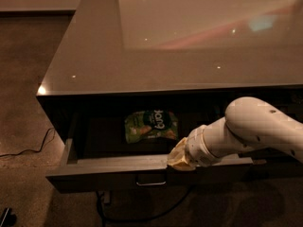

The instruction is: Open top drawer

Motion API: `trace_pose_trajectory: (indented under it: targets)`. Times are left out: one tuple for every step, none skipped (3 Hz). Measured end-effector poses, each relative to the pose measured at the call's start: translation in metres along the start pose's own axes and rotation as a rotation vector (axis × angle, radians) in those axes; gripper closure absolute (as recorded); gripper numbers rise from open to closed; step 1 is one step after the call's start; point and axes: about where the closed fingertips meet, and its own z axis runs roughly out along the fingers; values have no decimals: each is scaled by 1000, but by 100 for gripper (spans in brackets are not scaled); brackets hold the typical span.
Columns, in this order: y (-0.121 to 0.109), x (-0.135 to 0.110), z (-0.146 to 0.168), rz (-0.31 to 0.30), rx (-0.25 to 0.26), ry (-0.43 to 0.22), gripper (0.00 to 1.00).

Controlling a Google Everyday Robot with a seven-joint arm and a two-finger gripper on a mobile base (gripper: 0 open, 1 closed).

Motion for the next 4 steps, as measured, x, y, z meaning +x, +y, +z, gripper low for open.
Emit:
trace_pose_trajectory:
  targets:
    - [0,-1,-4,4,8,-4,12]
    - [-1,-3,-5,4,16,-6,0]
    - [-1,-4,-5,4,16,-6,0]
    - [-1,-6,-7,1,18,-32,0]
